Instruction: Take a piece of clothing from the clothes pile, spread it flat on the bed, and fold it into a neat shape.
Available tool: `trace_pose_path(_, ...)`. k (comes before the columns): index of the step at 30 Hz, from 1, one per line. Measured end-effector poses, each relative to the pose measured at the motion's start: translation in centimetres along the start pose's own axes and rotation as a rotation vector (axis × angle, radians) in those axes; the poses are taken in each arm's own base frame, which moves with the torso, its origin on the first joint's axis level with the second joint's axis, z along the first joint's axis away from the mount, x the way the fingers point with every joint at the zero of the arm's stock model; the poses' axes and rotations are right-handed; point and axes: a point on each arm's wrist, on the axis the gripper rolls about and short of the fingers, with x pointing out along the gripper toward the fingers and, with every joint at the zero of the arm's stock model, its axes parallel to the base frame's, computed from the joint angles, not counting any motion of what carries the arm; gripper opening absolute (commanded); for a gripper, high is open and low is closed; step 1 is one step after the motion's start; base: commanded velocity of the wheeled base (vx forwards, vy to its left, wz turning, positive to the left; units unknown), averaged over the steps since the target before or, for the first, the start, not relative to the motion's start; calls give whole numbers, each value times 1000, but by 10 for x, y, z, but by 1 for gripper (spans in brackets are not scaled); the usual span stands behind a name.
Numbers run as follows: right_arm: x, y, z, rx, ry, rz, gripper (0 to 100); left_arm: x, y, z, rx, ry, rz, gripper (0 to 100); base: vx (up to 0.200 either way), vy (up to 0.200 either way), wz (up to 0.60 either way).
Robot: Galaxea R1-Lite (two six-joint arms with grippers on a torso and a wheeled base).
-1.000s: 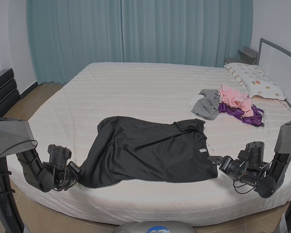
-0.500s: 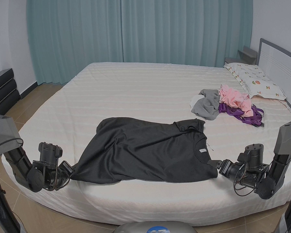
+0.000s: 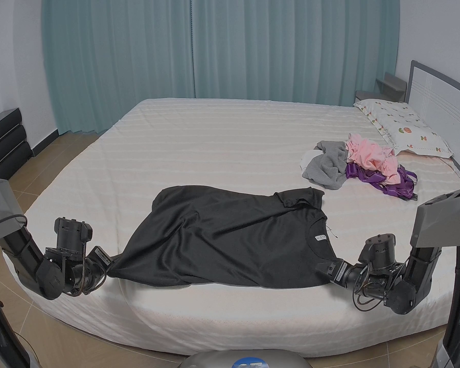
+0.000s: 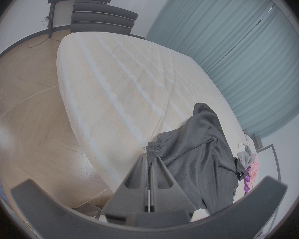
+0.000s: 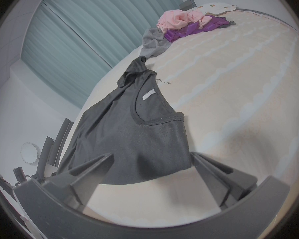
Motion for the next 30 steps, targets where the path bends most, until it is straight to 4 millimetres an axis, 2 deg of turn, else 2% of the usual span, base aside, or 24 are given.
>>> trace_pose_path(11,11,5,9,3,-21,12,0,2,-5,3,-11,-13,-17,0,0,0,0)
trace_pose_path(21,29,23,45,34,-70,29,0,13,-7,9,-34,-42,-34,0,0,0,0)
trace_pose_path(30,56,51,87,90,-86,32,0,22,-7,10,-45,-45,-33,0,0,0,0)
